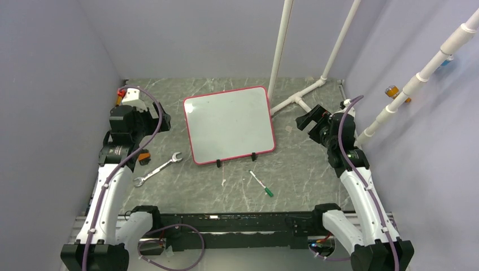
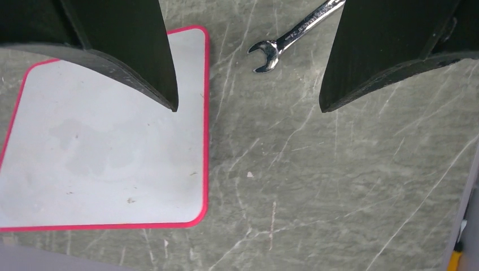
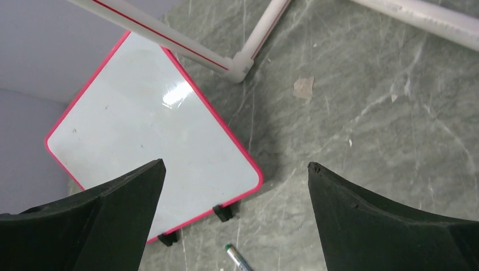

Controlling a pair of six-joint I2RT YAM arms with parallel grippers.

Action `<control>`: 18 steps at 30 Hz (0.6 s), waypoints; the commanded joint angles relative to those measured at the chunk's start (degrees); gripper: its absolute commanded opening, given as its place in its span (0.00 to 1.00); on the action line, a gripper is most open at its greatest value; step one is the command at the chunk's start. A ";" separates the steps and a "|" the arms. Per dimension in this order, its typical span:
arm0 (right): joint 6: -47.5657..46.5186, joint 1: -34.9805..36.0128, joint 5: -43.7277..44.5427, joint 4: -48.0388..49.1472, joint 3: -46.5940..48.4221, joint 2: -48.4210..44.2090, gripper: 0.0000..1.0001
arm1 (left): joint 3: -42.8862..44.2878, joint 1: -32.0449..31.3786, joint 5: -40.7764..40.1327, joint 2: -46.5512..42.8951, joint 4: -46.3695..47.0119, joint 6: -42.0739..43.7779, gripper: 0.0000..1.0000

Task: Write a sentence on the whiteboard
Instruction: Pick up the whiteboard marker from the center of the board.

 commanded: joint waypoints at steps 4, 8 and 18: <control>0.33 0.00 -3.01 -15.14 4.79 -4.45 1.00 | 1.05 -2.03 3.55 -2.19 0.46 2.19 0.99; -3.72 -0.02 -7.92 -19.27 6.17 -5.97 1.00 | 1.32 -2.12 5.77 -4.76 -2.54 2.53 0.99; -6.53 4.11 -16.38 -22.01 2.48 -6.42 1.00 | -1.27 -2.91 12.88 -11.54 -10.78 3.37 0.91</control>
